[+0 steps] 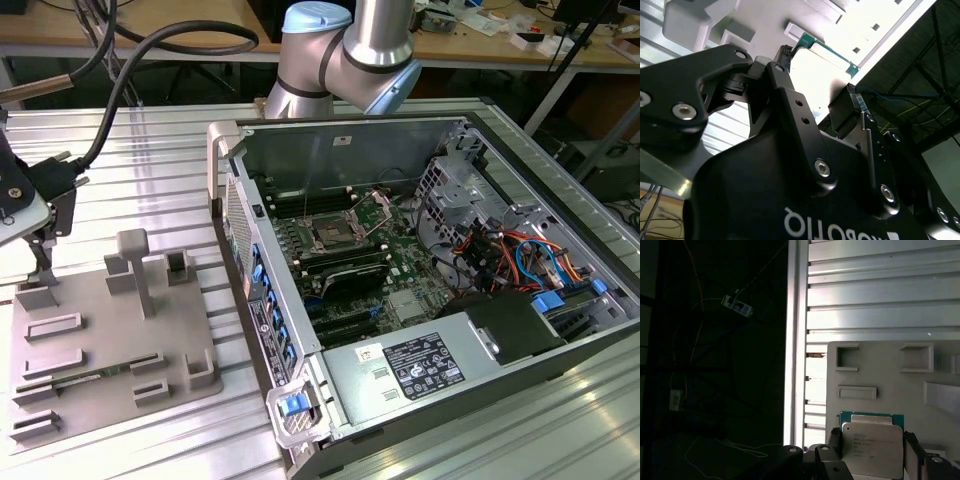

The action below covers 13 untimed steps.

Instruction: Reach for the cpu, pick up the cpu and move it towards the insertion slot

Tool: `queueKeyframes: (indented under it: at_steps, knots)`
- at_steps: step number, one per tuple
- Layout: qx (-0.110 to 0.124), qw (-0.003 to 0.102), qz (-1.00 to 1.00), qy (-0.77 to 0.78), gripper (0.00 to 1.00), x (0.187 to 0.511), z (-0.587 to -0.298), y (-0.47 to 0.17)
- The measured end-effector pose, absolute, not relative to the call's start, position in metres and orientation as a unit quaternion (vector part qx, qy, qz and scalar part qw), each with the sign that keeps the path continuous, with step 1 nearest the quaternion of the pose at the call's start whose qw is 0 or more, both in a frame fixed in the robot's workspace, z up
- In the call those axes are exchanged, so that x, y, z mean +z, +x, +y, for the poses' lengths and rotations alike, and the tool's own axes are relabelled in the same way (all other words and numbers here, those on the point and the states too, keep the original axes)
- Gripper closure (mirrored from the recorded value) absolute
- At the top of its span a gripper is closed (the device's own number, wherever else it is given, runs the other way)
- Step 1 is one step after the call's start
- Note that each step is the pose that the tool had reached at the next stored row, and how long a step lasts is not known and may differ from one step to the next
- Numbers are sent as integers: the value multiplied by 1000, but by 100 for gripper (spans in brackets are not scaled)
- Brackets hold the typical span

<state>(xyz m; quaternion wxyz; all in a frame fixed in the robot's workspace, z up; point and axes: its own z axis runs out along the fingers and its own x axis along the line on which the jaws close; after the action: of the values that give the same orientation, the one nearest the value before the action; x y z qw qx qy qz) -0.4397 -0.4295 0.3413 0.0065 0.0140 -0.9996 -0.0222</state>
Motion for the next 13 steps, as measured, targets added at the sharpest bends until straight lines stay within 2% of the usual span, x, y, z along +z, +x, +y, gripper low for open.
queueKeyframes:
  at_steps: [13]
  knots:
    - [-22, 7, -1000, 14, 45, 345, -430, -439]
